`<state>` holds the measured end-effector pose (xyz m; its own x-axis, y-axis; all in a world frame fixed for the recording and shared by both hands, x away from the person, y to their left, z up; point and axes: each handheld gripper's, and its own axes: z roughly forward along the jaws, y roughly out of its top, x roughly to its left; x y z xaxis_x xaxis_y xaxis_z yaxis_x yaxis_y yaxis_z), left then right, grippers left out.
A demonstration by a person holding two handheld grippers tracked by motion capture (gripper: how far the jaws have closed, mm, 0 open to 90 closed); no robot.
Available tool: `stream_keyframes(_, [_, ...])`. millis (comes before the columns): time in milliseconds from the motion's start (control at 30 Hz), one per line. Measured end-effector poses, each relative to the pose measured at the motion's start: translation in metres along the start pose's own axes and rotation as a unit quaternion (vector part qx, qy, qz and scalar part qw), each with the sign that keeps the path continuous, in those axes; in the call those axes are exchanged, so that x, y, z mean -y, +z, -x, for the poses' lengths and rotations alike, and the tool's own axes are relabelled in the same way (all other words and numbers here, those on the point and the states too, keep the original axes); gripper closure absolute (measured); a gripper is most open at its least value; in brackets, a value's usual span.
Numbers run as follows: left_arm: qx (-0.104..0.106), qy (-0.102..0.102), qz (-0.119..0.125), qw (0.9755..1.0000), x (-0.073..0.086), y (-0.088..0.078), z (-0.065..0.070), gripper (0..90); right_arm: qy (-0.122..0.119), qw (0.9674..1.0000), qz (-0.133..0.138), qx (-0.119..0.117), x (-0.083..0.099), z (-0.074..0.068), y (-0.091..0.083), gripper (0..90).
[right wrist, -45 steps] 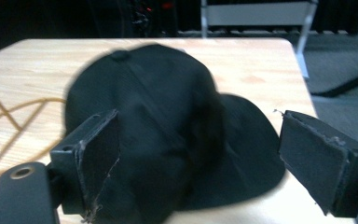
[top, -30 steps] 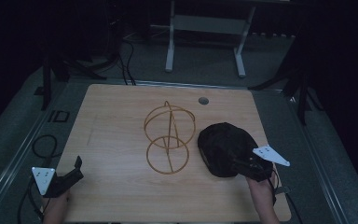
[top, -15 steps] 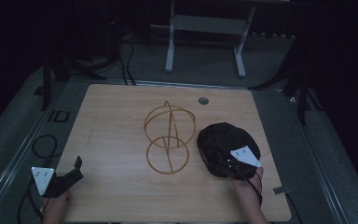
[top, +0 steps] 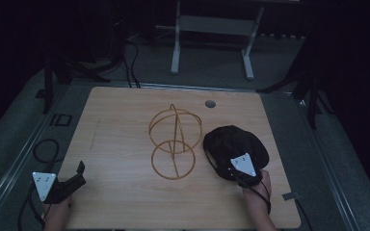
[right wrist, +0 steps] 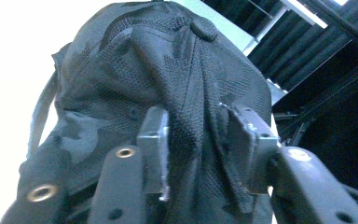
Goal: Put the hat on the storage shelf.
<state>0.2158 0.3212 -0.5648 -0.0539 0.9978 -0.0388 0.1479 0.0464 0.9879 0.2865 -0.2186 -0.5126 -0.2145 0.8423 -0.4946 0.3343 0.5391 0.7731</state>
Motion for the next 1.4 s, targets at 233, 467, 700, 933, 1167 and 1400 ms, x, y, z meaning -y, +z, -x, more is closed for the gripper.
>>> stream_keyframes(233, [0.001, -0.001, -0.001, 1.0, 0.0, 0.0, -0.001, 1.8, 0.01, 0.9998, 0.002, -0.016, 0.0, 0.012, -0.002, 82.3])
stream_keyframes(467, [0.001, -0.004, 0.0, 1.0, 0.0, 0.0, -0.001, 1.8, 0.035, 0.9992, 0.02, -0.005, -0.005, 0.028, -0.008, 87.9])
stream_keyframes(700, [0.001, -0.004, -0.001, 1.0, 0.0, 0.0, -0.001, 1.8, 0.07, 0.9967, 0.042, 0.0, -0.015, 0.052, -0.018, 88.3])
stream_keyframes(933, [0.002, -0.004, -0.001, 1.0, 0.0, 0.0, -0.001, 1.8, 0.078, 0.9952, 0.06, -0.002, -0.031, 0.068, -0.026, 88.4])
stream_keyframes(1167, [0.003, -0.005, -0.001, 1.0, 0.0, 0.0, -0.001, 1.8, 0.08, 0.9931, 0.085, -0.003, -0.051, 0.077, -0.039, 88.4])
stream_keyframes(1400, [0.004, -0.004, -0.001, 1.0, 0.0, 0.0, -0.001, 1.8, 0.088, 0.9898, 0.112, 0.009, -0.069, 0.094, -0.051, 88.4])
